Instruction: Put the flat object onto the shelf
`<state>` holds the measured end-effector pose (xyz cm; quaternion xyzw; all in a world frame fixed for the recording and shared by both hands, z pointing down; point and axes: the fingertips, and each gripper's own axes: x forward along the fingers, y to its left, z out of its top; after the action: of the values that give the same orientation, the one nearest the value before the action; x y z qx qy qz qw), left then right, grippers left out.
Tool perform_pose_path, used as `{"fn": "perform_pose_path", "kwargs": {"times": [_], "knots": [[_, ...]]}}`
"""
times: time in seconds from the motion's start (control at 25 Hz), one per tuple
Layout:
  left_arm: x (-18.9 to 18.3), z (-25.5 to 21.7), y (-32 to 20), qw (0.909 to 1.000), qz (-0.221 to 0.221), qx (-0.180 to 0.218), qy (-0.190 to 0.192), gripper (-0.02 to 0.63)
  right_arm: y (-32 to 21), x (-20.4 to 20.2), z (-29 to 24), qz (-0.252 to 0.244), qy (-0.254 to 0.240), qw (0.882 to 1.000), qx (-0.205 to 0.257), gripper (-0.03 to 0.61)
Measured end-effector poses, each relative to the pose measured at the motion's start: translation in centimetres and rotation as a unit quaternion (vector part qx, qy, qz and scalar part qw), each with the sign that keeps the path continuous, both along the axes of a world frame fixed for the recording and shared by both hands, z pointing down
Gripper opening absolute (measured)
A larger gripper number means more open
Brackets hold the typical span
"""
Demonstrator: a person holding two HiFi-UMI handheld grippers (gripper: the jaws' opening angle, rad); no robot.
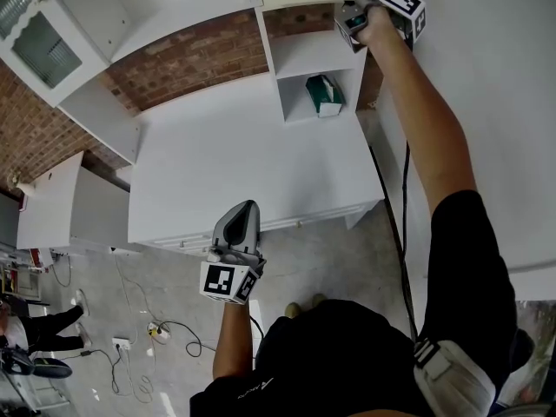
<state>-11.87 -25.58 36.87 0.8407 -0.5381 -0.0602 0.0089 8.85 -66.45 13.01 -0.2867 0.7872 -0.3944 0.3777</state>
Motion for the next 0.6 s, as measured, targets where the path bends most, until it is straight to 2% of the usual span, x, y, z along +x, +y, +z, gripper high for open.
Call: {"fn": "perform_pose_path", "kwargs": {"times": [0.4,0.6], "knots": [[1.2,-2.8,-1.5,0.9992,0.03,0.024,0.009,-0.002,3.5,0.8,0.4,-0.007,-0.016,1.0,0.004,0.416],[1.5,-4.1,-2.1,0.9983,0.042,0.033,0.022,-0.002,6.2,1.2,2.9,-0.023,-0.01,1.0,0.01,0.416]]}}
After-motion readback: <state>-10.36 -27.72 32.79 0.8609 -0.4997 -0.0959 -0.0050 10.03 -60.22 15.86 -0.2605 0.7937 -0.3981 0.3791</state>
